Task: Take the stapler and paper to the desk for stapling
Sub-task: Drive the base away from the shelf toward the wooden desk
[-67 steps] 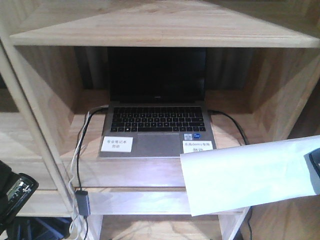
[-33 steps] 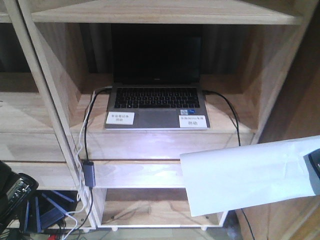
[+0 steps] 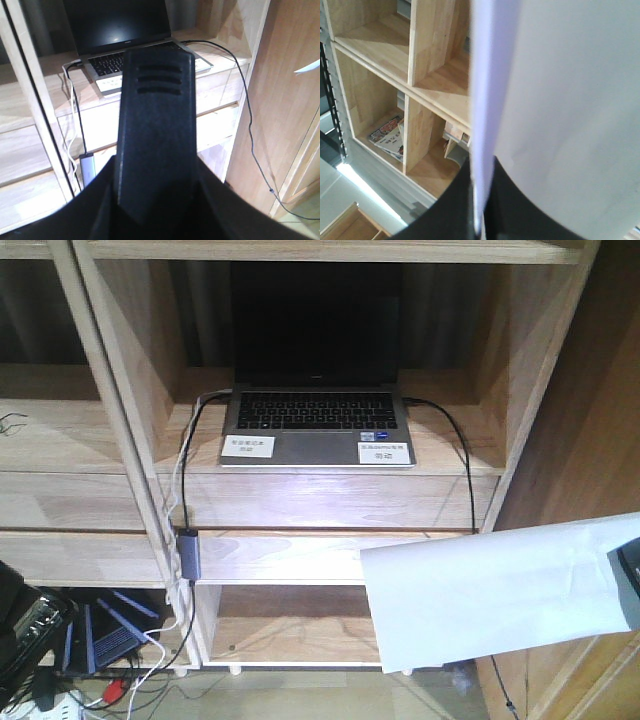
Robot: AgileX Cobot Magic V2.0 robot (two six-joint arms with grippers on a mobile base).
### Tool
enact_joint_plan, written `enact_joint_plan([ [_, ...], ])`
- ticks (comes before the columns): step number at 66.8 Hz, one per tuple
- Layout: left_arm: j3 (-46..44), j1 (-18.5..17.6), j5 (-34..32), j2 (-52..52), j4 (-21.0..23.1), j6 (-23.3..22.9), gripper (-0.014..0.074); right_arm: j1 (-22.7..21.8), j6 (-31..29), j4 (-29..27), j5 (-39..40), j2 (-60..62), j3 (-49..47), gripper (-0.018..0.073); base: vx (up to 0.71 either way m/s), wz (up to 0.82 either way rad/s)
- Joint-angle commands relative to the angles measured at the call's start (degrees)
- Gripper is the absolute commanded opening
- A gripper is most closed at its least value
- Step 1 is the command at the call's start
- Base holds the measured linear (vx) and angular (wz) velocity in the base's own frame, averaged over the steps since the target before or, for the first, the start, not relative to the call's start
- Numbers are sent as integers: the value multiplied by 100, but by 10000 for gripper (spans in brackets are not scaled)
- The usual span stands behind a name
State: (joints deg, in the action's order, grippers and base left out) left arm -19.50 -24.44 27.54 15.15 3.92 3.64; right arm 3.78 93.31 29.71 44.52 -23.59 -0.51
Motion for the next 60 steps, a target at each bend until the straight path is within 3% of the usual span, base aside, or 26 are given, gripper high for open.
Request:
enact_joint_plan([
  [1,-176,-16,-692,43,45,-11,-7,-23,-70,-126,401,-35,-164,-6,-5,9],
  [27,-176,-16,-692,43,45,-11,-7,-23,-70,-126,419,-35,-164,-6,-3,28],
  [60,-176,-16,-692,43,45,-11,-7,-23,-70,-126,419,-35,-164,-6,0,62],
])
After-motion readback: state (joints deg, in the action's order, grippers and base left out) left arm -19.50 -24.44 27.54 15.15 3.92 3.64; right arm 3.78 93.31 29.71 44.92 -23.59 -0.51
